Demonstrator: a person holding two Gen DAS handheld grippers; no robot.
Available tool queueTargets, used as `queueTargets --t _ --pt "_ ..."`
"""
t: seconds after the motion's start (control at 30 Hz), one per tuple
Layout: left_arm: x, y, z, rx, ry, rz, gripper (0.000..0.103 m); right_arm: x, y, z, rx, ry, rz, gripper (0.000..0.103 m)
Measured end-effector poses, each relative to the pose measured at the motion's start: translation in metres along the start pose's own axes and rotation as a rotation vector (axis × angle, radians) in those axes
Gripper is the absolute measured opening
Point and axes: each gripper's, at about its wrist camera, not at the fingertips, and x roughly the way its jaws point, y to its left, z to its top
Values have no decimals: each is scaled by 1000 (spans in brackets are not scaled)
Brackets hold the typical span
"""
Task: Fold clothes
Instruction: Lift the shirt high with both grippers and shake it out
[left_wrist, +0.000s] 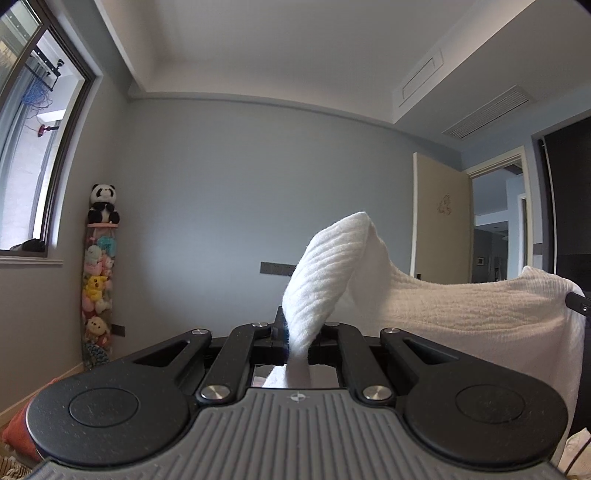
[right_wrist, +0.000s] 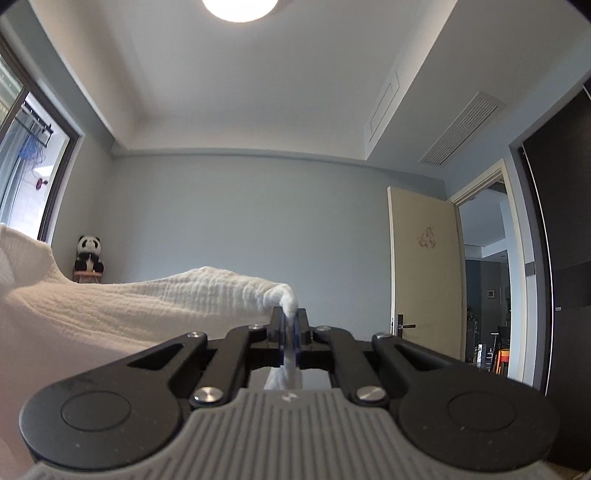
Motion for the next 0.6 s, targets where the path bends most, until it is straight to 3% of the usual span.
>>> queueTargets --t 0.33,0.6 --pt "-4 -19 22 51 -107 -74 5 -6 -12 16 30 -133 -28 5" --pt "52 -30 -11 87 24 -64 5 40 -18 -8 28 -69 -42 4"
